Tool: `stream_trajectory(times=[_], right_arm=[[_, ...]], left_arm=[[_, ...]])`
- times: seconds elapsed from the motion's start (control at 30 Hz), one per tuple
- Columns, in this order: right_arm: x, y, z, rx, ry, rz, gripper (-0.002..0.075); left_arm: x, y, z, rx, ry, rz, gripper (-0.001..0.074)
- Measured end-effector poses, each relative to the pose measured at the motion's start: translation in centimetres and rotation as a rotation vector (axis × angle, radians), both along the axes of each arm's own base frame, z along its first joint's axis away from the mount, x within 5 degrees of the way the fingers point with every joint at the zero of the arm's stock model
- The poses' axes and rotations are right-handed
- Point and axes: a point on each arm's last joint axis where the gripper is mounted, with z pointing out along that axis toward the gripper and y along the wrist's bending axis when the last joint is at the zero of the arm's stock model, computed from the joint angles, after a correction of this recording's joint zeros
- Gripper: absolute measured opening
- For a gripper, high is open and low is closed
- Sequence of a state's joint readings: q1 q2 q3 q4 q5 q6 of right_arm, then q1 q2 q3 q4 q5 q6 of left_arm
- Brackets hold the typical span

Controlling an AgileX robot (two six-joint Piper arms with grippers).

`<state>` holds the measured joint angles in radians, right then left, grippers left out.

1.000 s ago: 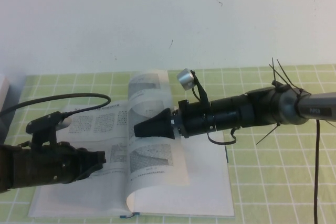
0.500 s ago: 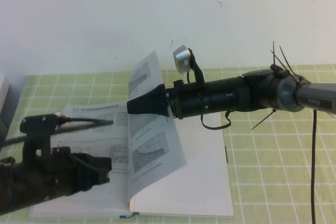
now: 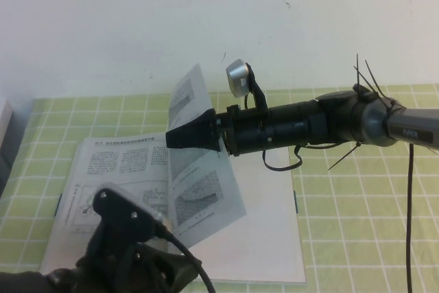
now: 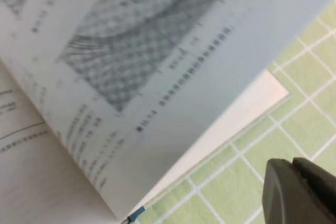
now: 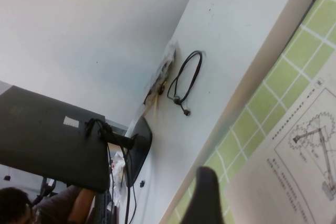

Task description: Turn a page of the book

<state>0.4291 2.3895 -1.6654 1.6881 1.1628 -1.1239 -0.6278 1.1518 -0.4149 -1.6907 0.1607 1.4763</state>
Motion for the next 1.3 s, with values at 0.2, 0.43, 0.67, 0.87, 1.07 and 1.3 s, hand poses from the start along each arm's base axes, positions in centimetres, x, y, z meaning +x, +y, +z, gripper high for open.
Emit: stream_trajectory(times=[0.2, 0.43, 0.67, 0.87, 1.07, 1.3], right_arm=[[0.0, 0.0, 0.0, -0.003, 0.003, 0.002, 0.0553], [-0.1, 0.1, 0.0, -0.003, 0.003, 0.004, 0.0553], [-0.3, 0.3, 0.0, -0.004, 0.008, 0.010, 0.0553], [-0.3, 0.3, 0.0, -0.005, 0.011, 0.011, 0.0552], [-0.3, 0.3, 0.0, -0.006, 0.019, 0.010, 0.0533], [-0.3, 0.4, 0.1, -0.035, 0.016, 0.033, 0.0531]], left_arm=[[-1.3, -1.6, -0.8, 0.157, -0.091, -0.099, -0.0004], [0.5, -3.6, -1.5, 0.254, -0.105, -0.115, -0.0004], [3.2, -5.5, -2.6, 0.330, -0.089, -0.055, -0.0004], [4.1, -5.3, -2.9, 0.368, -0.078, 0.046, -0.0004], [4.8, -3.9, -2.6, 0.463, -0.124, 0.186, -0.0004], [4.7, -3.1, -1.0, 0.457, -0.175, 0.238, -0.0004]])
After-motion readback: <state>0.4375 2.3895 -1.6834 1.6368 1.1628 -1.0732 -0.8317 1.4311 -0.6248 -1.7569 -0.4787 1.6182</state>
